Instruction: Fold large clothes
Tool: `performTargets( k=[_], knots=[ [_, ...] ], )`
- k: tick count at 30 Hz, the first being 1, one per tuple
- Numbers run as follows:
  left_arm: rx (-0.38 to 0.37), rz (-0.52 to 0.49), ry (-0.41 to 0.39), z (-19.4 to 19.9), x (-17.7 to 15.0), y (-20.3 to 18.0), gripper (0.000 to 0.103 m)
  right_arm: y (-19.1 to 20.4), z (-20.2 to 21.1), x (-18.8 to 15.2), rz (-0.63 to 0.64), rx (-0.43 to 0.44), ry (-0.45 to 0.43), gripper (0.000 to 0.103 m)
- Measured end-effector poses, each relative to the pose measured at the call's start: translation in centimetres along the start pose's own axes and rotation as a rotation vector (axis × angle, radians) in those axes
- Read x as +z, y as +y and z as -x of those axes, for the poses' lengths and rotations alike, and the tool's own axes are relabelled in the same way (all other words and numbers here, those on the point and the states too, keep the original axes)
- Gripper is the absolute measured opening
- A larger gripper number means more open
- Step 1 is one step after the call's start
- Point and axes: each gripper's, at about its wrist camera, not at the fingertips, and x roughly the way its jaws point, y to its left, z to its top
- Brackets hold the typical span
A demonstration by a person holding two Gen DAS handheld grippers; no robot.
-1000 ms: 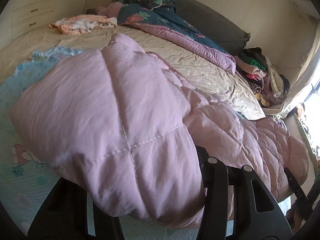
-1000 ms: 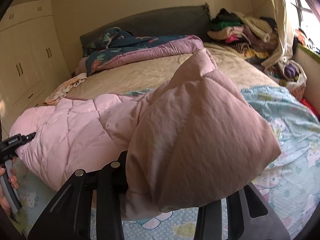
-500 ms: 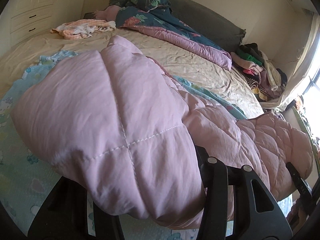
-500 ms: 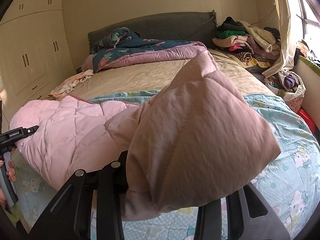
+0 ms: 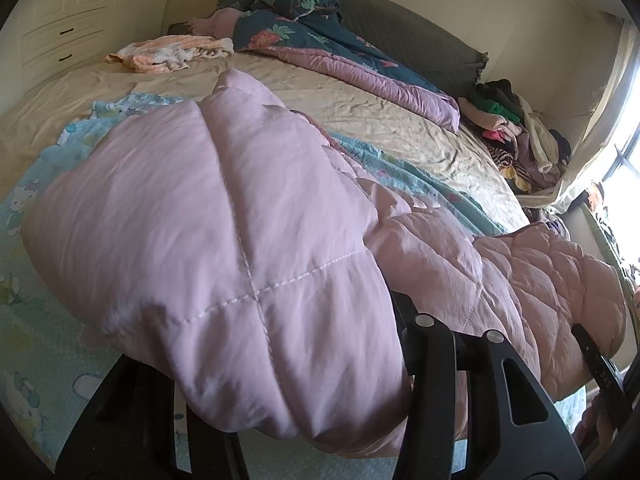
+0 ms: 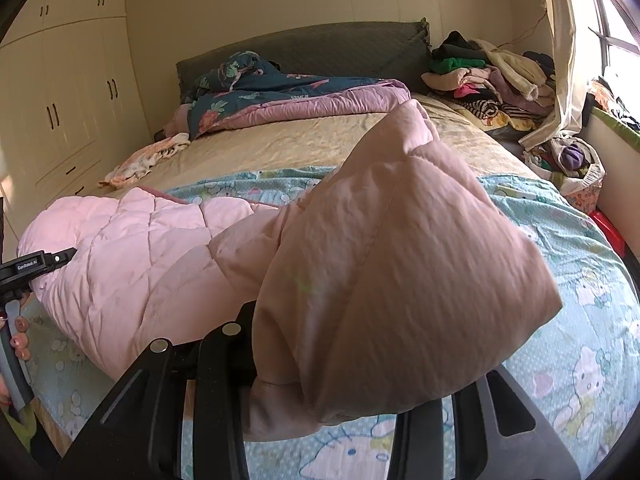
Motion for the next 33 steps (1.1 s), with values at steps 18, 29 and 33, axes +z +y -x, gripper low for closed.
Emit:
performTargets(
  k=[18,29,33],
  knots=[
    [0.004,-0.002,0.047,0.0,-5.2,2.7,0.046,-1.0,0.1,-5.5,-0.105,-0.013,0.100,0.042],
    [0.007,0.004,0.067,0.8,-6.7,4.0,0.067,-3.4,0.6,-8.5,-0.252,0.012,0.157,0.080],
    [0.018,0.007,0.065,1.7,-7.2,4.3,0.079,-3.5,1.8,-9.5,-0.248,0.005,0.161,0.092]
  ],
)
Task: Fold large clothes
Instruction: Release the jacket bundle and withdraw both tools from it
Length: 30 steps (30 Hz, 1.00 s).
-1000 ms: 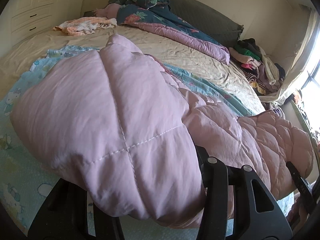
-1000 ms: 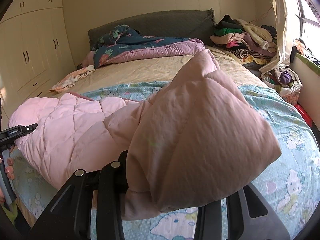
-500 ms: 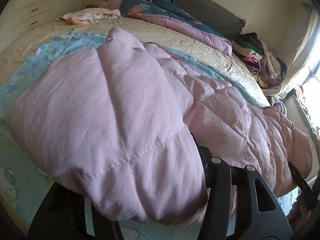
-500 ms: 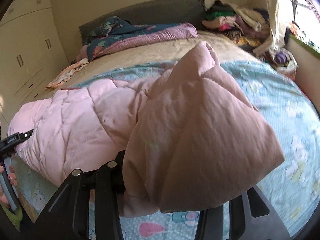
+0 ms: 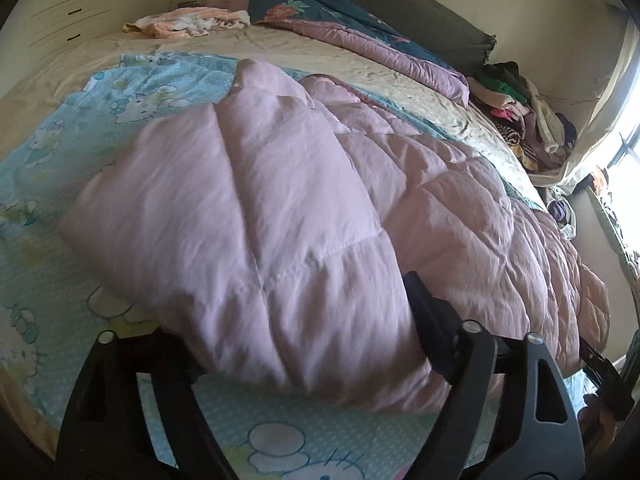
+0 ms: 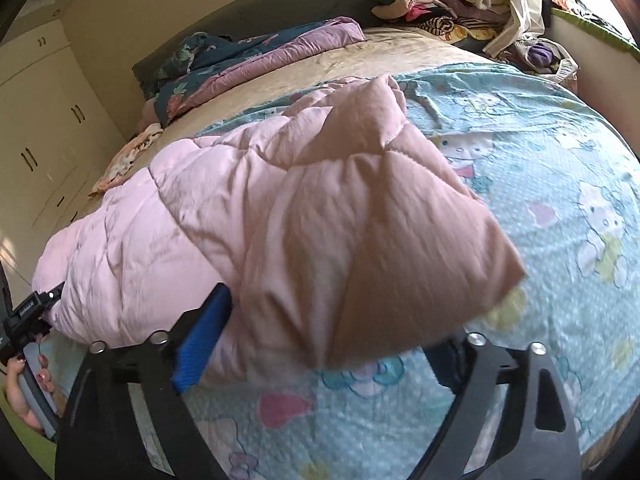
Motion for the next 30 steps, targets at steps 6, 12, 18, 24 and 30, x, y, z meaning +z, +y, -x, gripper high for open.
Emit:
performTargets(
  k=[6,12,18,24,30],
  knots=[
    [0.041,-0.038,-0.020,2.1,-1.1,-0.3,0.091,-0.3,2.6,-1.2,0.018,-0.044,-0.039,0.097],
    [0.062,-0.094,-0.076,5.3,-1.8,-1.0,0.093,0.0,6.1,-1.6,0.059,-0.067,-0.108,0.098],
    [0.049,-0.120,-0.121,8.0,-2.3,-2.0,0.094,1.2,10.1,-2.0,0.102,-0.047,-0.180,0.099],
    [0.007,-0.142,-0.163,10.4,-3.0,-3.4,0.094,3.4,13.2,-3.0,0.168,-0.038,-0.234,0.099],
    [-0.021,-0.169,-0.183,12.0,-4.1,-4.7,0.094,5.2,15.5,-3.9,0.232,-0.051,-0.273,0.099]
  ],
)
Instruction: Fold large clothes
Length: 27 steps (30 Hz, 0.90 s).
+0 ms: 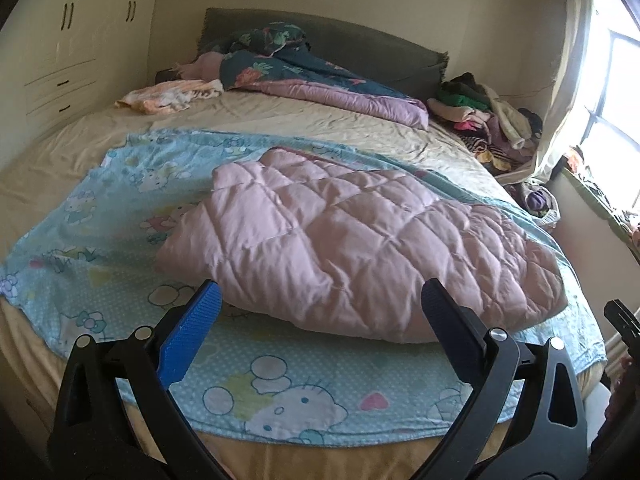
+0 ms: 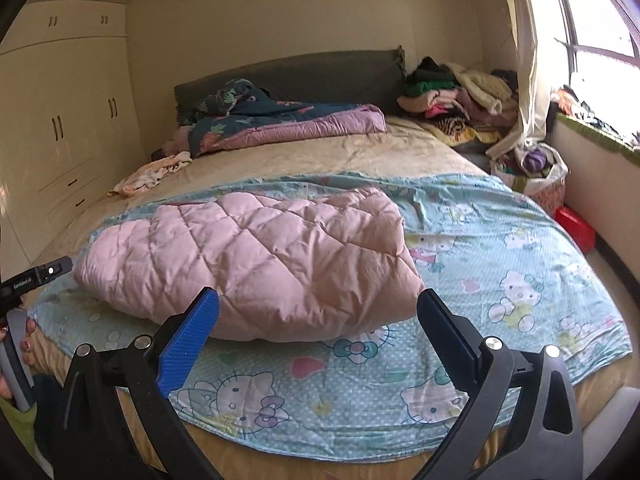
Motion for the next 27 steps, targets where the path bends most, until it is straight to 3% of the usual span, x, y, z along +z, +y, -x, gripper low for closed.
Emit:
performTargets(
  k=[11,19,27],
  knots=[
    [-0.053,-0.076,-0.012,2.2,-2.8,-2.6,0.094,3.2,2.9,-2.0,0.075,-0.024,-0.050,0.099],
    [-0.081,-0.114,0.007,2.5,-6.6,-3.9,0.094,4.4,2.0,-4.9,0.077,0.007,0.007,0.099],
    [-0.100,-0.140,0.014,2.1,-7.5,-4.9,0.094,5.2,1.3,-6.2,0.086,0.037,0.036,0.099]
  ],
)
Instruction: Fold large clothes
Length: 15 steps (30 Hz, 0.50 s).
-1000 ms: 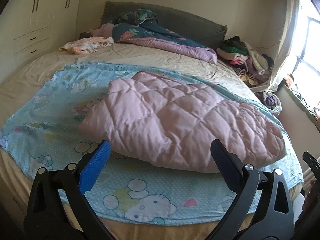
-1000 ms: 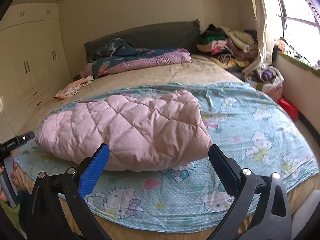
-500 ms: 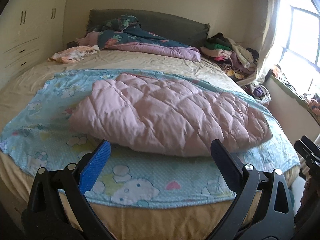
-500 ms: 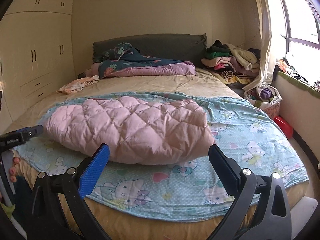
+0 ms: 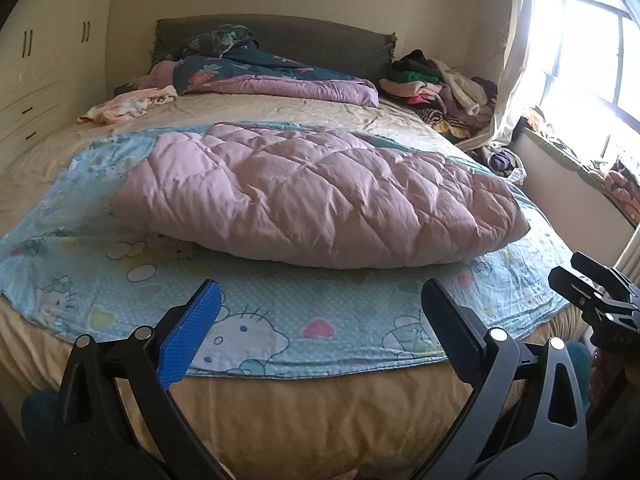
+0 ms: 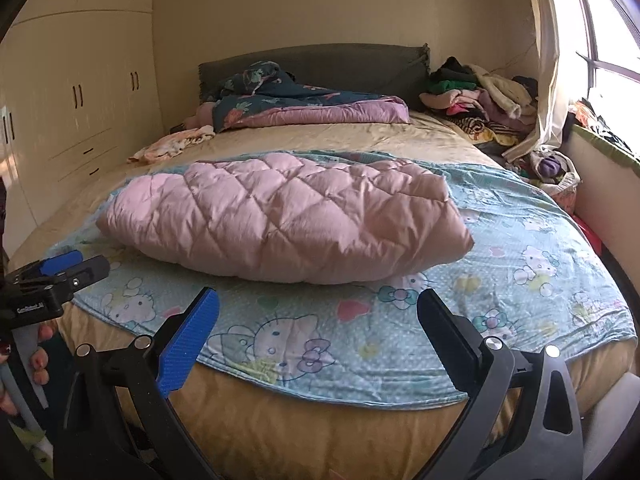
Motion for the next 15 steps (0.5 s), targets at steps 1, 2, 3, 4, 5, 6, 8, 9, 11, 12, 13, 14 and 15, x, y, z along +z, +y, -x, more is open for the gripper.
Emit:
performTargets(
  k=[1,2,3,4,5,6,8,9,11,12,13,14,15],
  knots=[
    [0.002,0.004,0.003,-0.05,-0.05,0.00,0.094,0.27,-0.01,-0.09,0.007,0.006,0.000,0.099],
    [0.001,0.007,0.002,0.02,-0.09,0.07,0.094,0.55,-0.03,-0.12,0.015,0.012,0.000,0.099],
    [0.000,0.007,0.004,0.03,-0.15,0.00,0.094,0.69,-0.01,-0.13,0.020,0.016,0.000,0.099],
    [0.001,0.004,0.006,0.04,-0.12,-0.06,0.094,0.79,0.00,-0.10,0.023,0.020,-0.001,0.099],
    [0.005,0.002,0.005,0.10,-0.10,-0.10,0.094,0.92,0.01,-0.09,0.024,0.023,-0.002,0.099],
    [0.005,0.005,0.003,0.08,-0.13,-0.05,0.094,0.97,0.04,-0.11,0.025,0.024,-0.003,0.099],
    [0.004,0.007,0.002,0.14,-0.17,-0.02,0.094,1.02,0.09,-0.11,0.025,0.023,-0.005,0.099],
    [0.006,0.004,0.001,0.09,-0.17,-0.05,0.094,1.01,0.13,-0.11,0.023,0.023,-0.006,0.099],
    [0.010,0.004,0.004,0.08,-0.22,-0.07,0.094,1.00,0.15,-0.11,0.021,0.022,-0.005,0.099],
    [0.013,0.005,0.005,0.12,-0.23,-0.03,0.094,0.92,0.21,-0.11,0.019,0.022,-0.006,0.099],
    [0.016,0.005,0.006,0.12,-0.25,-0.02,0.094,0.88,0.22,-0.10,0.017,0.021,-0.006,0.099],
    [0.018,0.004,0.007,0.13,-0.27,-0.03,0.094,0.89,0.25,-0.08,0.016,0.020,-0.008,0.099],
    [0.019,0.006,0.008,0.18,-0.26,0.02,0.094,0.89,0.26,-0.07,0.014,0.021,-0.008,0.099]
  ],
)
